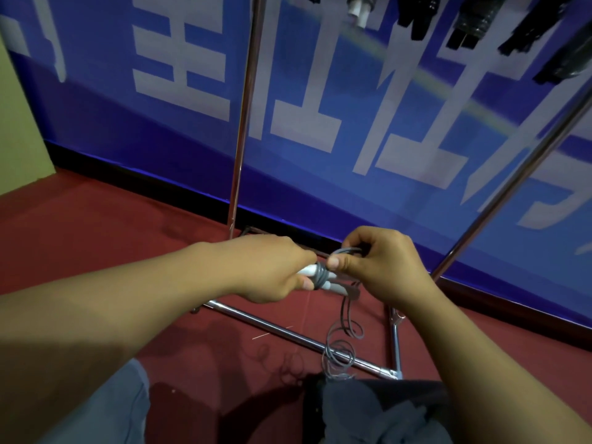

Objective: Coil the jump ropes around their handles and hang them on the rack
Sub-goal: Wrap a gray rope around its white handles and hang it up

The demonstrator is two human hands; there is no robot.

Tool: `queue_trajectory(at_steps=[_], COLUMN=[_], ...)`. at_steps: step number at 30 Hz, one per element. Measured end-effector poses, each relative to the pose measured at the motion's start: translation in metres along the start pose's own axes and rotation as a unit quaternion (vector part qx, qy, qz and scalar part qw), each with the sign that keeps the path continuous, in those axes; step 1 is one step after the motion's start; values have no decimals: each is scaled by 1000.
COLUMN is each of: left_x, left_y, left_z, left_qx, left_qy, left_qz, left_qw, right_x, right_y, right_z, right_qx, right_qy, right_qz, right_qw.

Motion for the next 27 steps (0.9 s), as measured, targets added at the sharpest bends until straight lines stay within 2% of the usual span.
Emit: queue_trajectory(at_steps=[4,8,11,14,17,21,23,25,27], left_x=[-2,-2,-5,-11,-19,-24,-21,-17,-12], left_y=[3,2,0,0,7,18,19,21,25], left_z=[-3,-6,-8,-10,-11,-6,-4,-1,0], left_qx=[0,-8,-6,-9,-38,-90,-116,-149,-183], left_qy=[-19,-37,-50,-71,-94,-104,-87,-65,-51], left_qz=[69,63,49,-19,-124,-239,-314,-368,-420], left_qw=[997,997,997,997,987,961,938,916,887], right_x=[-1,-9,-15,-15,-21,-23,-23,-23,-21], right_y=[-10,-13,-17,-21,-20,-18,-20,-23,-24], right_z=[1,5,5,4,9,13,13,14,15], right_qx=[34,81,152,223,242,253,252,240,221], right_qy=[-19,-64,-99,-96,-108,-110,-110,-119,-147], right_qz=[27,75,149,250,351,430,435,393,382], right_qw=[999,992,972,937,898,859,858,880,885])
Point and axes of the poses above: each hand's wrist, its own z-axis towards the middle knuckle, its own y-axis out of the back of the hand, x = y × z, the point moved 5 cm from there along z, towards the middle knuckle, and after that the axes turned 5 degrees about -y, right-handed, at the moved point
